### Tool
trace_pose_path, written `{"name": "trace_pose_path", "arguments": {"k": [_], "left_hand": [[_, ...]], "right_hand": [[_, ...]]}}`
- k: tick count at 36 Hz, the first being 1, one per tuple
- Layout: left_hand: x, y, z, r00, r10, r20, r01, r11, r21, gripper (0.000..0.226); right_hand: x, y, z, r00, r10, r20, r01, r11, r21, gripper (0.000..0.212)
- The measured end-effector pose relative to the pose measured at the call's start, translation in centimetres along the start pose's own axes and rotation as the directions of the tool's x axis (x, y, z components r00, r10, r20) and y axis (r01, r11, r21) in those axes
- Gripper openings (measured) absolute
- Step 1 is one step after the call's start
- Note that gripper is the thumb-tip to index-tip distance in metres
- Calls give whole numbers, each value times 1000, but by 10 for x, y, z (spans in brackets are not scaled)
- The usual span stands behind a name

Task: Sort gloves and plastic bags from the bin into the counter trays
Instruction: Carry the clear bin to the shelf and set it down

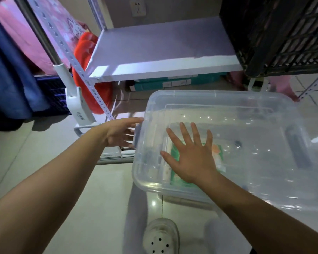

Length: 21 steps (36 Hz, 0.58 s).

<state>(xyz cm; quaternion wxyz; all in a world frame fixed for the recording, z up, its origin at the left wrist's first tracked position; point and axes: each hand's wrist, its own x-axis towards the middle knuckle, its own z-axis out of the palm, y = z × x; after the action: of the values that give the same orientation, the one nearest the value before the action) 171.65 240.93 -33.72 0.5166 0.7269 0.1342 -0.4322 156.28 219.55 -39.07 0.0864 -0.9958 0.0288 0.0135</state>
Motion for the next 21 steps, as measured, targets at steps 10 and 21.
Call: {"name": "trace_pose_path", "arguments": {"k": [10, 21], "left_hand": [[-13, 19, 44, 957, 106, -270, -7, 938, 346, 34], [-5, 21, 72, 848, 433, -306, -127, 726, 676, 86]], "right_hand": [[0, -1, -1, 1000, 4, -8, -4, 1000, 2, 76], [1, 8, -27, 996, -23, 89, -7, 948, 319, 76]]}}
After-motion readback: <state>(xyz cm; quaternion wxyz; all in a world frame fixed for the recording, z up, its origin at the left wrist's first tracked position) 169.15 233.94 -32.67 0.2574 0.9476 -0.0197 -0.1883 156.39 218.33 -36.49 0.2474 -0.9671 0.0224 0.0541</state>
